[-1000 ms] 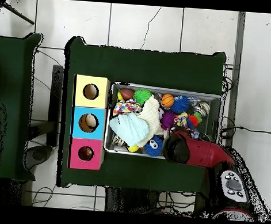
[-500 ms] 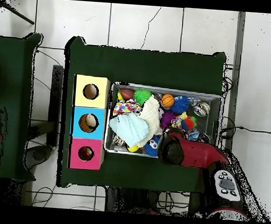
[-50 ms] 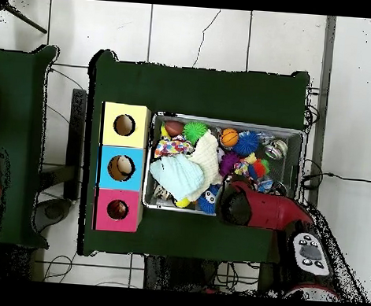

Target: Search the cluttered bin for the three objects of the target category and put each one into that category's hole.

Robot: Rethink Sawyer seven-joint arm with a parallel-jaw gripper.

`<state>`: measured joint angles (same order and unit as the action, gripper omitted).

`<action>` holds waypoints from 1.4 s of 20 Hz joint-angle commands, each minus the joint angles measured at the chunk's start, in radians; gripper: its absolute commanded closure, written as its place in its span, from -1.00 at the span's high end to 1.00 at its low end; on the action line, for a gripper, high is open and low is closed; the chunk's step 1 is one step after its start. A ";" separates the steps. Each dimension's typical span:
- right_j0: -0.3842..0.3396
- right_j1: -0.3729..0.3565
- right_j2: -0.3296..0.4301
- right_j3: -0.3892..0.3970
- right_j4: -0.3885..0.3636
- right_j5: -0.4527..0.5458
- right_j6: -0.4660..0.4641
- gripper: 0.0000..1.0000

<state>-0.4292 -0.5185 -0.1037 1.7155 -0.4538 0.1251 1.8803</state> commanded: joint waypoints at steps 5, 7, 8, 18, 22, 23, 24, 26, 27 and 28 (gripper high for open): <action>0.012 0.026 0.115 0.116 -0.060 -0.081 0.068 -1.00; 0.012 0.042 0.114 0.116 -0.052 -0.080 0.073 -1.00; 0.010 0.049 0.115 0.120 -0.048 -0.084 0.078 -1.00; 0.077 0.089 0.042 0.144 0.007 -0.168 0.160 -1.00; 0.072 0.094 0.041 0.140 0.002 -0.161 0.140 -1.00; 0.078 0.099 0.034 0.136 0.000 -0.177 0.142 -1.00; 0.075 0.101 0.034 0.135 0.000 -0.172 0.139 -1.00; 0.083 0.097 0.020 0.141 0.000 -0.191 0.146 -1.00; 0.080 0.093 0.020 0.148 0.002 -0.192 0.150 -1.00; 0.075 0.087 0.023 0.155 0.001 -0.188 0.149 -1.00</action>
<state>-0.3835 -0.5053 -0.1452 1.7736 -0.4533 -0.0123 1.8803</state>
